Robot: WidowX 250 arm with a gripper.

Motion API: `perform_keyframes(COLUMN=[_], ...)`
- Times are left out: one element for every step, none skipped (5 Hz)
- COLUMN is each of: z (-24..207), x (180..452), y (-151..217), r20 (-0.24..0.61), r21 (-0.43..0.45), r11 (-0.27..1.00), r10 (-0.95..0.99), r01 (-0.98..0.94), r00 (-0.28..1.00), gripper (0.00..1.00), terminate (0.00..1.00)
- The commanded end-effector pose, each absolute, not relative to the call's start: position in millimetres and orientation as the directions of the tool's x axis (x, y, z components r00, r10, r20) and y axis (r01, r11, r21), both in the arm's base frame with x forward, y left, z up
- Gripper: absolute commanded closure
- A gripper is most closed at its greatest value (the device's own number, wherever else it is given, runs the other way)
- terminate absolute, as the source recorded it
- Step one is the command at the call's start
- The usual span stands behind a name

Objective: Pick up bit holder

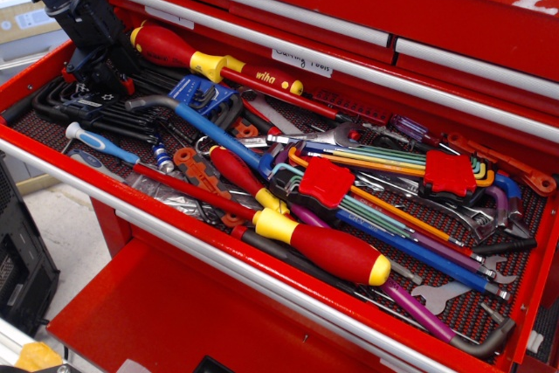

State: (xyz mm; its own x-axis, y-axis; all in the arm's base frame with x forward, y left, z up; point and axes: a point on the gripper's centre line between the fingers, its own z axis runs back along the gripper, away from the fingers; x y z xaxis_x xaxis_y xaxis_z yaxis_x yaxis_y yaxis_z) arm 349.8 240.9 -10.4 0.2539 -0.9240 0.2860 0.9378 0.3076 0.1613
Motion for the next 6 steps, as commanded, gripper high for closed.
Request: perform_keyframes(z=[9.5,26.9,42.4,52.7,63.3,106.1], x=[348.4,342.9,343.8,346.3,346.8,349.2], y=[234.9,230.1,227.0,227.7,226.0,214.3], r20=[0.267,0.225,0.186,0.171,0.154,0.039], r21=[0.201,0.209,0.226,0.249,0.261,0.273], r11=[0.360,0.396,0.398,0.383,0.379,0.347], r10=[-0.915,-0.909,-0.914,-0.921,-0.924,-0.936], r01=[0.911,0.894,0.889,0.889,0.888,0.897], r00=[0.302,0.350,0.361,0.349,0.349,0.350], gripper=[1.00,1.00,1.00,1.00,1.00,1.00], terminate=[0.00,0.00,0.00,0.00,0.00,0.00])
